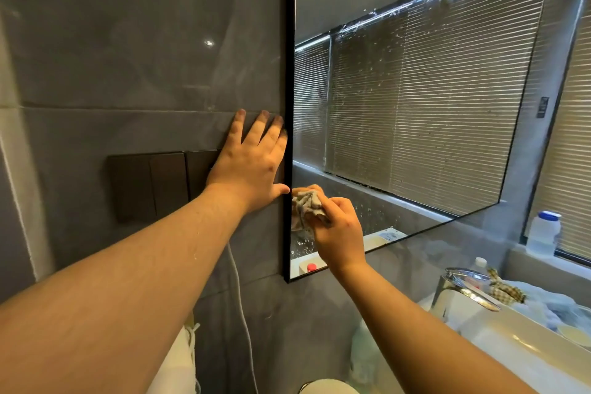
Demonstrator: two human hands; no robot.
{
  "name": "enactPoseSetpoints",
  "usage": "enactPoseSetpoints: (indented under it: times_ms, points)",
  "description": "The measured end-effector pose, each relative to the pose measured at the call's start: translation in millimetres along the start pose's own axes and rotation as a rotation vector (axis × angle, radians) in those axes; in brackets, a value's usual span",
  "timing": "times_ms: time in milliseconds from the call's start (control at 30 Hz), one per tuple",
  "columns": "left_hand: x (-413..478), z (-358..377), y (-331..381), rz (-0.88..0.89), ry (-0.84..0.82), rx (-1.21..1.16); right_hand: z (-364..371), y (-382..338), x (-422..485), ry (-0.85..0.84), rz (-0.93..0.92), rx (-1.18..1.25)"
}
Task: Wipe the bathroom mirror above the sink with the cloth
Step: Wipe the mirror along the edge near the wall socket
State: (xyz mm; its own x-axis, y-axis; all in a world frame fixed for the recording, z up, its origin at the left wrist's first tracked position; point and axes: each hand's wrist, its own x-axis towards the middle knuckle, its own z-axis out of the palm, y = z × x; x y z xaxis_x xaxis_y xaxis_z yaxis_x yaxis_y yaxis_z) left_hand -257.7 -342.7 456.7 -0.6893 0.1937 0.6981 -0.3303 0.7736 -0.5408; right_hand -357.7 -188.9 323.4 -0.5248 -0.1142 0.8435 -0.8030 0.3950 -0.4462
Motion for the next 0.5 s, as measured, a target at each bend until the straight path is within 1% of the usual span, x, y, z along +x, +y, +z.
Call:
enactPoseSetpoints:
  times_ms: [133, 333, 500]
  points:
    - [0, 0, 0, 0.003, -0.003, 0.009, 5, -3, -5, 0.020, 0.052, 0.038]
    - [1, 0, 0, 0.001, -0.005, 0.014, 22, -10, -33, -0.016, -0.027, 0.051]
    - [1, 2, -1, 0.000, 0.004, 0.012, 28, -14, -42, -0.004, 0.013, 0.090]
